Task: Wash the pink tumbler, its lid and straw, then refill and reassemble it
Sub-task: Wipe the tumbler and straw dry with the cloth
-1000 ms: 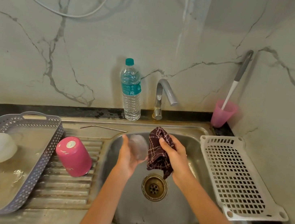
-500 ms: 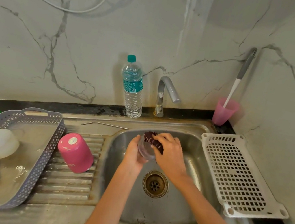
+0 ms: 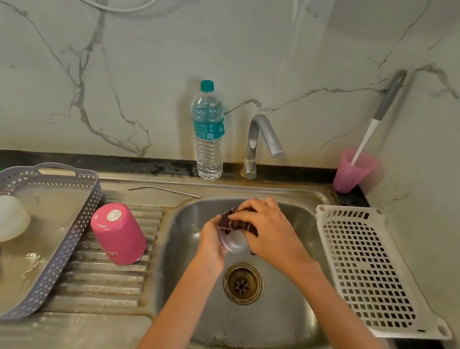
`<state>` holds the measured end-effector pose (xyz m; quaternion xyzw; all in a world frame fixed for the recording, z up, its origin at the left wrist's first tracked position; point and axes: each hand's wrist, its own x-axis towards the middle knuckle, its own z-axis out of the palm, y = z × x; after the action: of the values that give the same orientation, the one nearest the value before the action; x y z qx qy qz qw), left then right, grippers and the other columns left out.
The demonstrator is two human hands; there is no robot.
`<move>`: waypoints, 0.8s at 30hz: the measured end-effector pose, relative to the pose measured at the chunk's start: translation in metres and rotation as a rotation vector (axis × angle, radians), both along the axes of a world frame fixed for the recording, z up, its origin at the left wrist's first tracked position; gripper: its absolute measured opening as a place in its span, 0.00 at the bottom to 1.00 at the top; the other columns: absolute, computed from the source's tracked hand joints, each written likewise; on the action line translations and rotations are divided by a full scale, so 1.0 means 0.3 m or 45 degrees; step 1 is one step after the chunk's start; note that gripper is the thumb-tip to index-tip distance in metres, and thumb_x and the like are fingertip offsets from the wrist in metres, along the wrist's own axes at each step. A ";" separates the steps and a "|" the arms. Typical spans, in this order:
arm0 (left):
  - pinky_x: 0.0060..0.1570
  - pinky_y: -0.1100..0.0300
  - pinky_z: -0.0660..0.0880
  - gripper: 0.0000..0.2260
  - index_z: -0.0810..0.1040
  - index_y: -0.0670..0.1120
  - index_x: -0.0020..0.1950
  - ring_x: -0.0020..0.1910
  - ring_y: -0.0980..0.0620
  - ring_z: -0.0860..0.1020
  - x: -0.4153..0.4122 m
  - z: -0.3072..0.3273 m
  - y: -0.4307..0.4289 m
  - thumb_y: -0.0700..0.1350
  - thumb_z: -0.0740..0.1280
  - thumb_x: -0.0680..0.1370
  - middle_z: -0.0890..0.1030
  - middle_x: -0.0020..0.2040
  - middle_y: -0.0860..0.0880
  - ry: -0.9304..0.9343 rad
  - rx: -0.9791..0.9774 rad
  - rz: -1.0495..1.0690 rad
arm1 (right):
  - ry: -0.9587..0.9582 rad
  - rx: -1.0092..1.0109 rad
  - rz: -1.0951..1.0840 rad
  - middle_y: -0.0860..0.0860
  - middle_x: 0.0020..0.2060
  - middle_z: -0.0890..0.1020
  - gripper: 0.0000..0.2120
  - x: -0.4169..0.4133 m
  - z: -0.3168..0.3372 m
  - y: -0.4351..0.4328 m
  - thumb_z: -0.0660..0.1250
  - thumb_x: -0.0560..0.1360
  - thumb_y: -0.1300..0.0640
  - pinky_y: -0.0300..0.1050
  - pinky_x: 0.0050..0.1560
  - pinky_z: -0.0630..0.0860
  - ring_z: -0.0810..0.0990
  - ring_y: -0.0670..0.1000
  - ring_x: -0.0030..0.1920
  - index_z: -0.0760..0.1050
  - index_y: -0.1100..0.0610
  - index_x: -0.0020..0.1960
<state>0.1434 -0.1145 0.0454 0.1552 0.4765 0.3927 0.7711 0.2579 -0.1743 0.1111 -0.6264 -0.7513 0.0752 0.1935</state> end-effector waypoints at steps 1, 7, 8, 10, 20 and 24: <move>0.48 0.53 0.76 0.15 0.80 0.39 0.51 0.44 0.45 0.80 0.009 0.004 -0.012 0.43 0.55 0.83 0.82 0.43 0.40 0.015 0.037 -0.014 | -0.044 0.040 0.006 0.45 0.57 0.75 0.17 -0.017 -0.008 0.005 0.64 0.76 0.60 0.46 0.58 0.71 0.68 0.51 0.57 0.77 0.48 0.63; 0.43 0.55 0.74 0.15 0.81 0.41 0.54 0.47 0.46 0.80 -0.012 0.006 -0.047 0.47 0.58 0.82 0.83 0.47 0.42 0.266 0.122 0.029 | 0.159 -0.008 -0.224 0.49 0.59 0.76 0.20 -0.014 -0.059 0.068 0.62 0.76 0.63 0.51 0.61 0.72 0.71 0.54 0.59 0.74 0.50 0.66; 0.45 0.54 0.75 0.15 0.81 0.41 0.55 0.48 0.46 0.80 -0.020 0.004 -0.046 0.47 0.59 0.82 0.83 0.47 0.42 0.258 0.118 0.058 | 0.250 -0.028 -0.264 0.50 0.59 0.77 0.19 -0.003 -0.064 0.075 0.63 0.77 0.62 0.50 0.62 0.71 0.72 0.54 0.60 0.75 0.51 0.66; 0.49 0.53 0.76 0.15 0.82 0.40 0.54 0.47 0.45 0.80 -0.033 0.016 -0.040 0.47 0.59 0.82 0.83 0.46 0.42 0.170 0.099 0.154 | 0.433 -0.051 -0.330 0.52 0.58 0.79 0.17 0.008 -0.076 0.075 0.64 0.77 0.61 0.46 0.61 0.70 0.76 0.53 0.59 0.75 0.53 0.65; 0.53 0.52 0.74 0.17 0.75 0.37 0.63 0.51 0.44 0.78 -0.052 0.007 -0.024 0.45 0.52 0.85 0.80 0.53 0.39 -0.214 0.116 0.406 | 0.672 -0.348 -0.444 0.48 0.45 0.81 0.09 -0.014 -0.106 -0.005 0.67 0.75 0.50 0.46 0.50 0.78 0.79 0.48 0.48 0.76 0.52 0.53; 0.49 0.54 0.75 0.21 0.78 0.40 0.53 0.48 0.46 0.79 -0.027 0.031 -0.021 0.53 0.51 0.85 0.82 0.45 0.41 -0.163 0.058 0.272 | 0.458 0.074 -0.304 0.46 0.46 0.80 0.09 -0.077 -0.103 -0.027 0.69 0.73 0.53 0.42 0.48 0.76 0.78 0.46 0.46 0.79 0.50 0.53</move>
<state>0.1352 -0.1206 0.0548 0.0956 0.4310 0.4924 0.7501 0.2347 -0.1825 0.0803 -0.6817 -0.6269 0.1408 0.3499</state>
